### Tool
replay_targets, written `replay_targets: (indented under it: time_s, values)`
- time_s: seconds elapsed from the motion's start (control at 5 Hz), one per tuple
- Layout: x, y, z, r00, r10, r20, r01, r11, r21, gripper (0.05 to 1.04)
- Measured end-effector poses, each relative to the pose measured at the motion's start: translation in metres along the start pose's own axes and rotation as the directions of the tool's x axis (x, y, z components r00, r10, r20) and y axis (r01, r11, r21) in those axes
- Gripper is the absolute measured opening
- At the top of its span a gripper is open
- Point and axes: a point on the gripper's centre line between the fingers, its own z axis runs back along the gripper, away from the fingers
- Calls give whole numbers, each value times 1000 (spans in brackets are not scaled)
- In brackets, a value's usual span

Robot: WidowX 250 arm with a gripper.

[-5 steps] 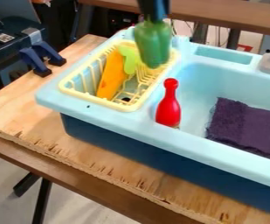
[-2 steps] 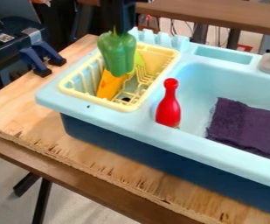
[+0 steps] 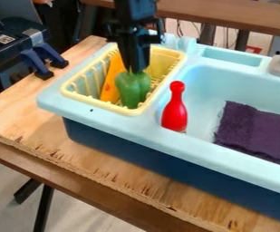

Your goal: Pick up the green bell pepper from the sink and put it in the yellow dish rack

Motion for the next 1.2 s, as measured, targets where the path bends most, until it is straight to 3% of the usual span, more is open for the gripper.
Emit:
replay_targets:
  time_s: [0.2, 0.4, 0.6, 0.8, 1.0, 1.2]
  values:
    - [6, -7, -18, 999, -27, -30, 26, 999, -34, 113]
    - [6, -9, -19, 999, -36, -34, 35, 999, -25, 150]
    - [0, -11, -17, 999, -43, -15, 43, 999, -18, 351]
    - [-7, -16, -12, 998, -59, 18, 60, 998, -19, 627]
    - [-11, -30, 22, 987, -92, 134, 91, 996, 11, 932]
    - [-9, -47, 39, 983, -148, 104, 135, 983, 122, 1012]
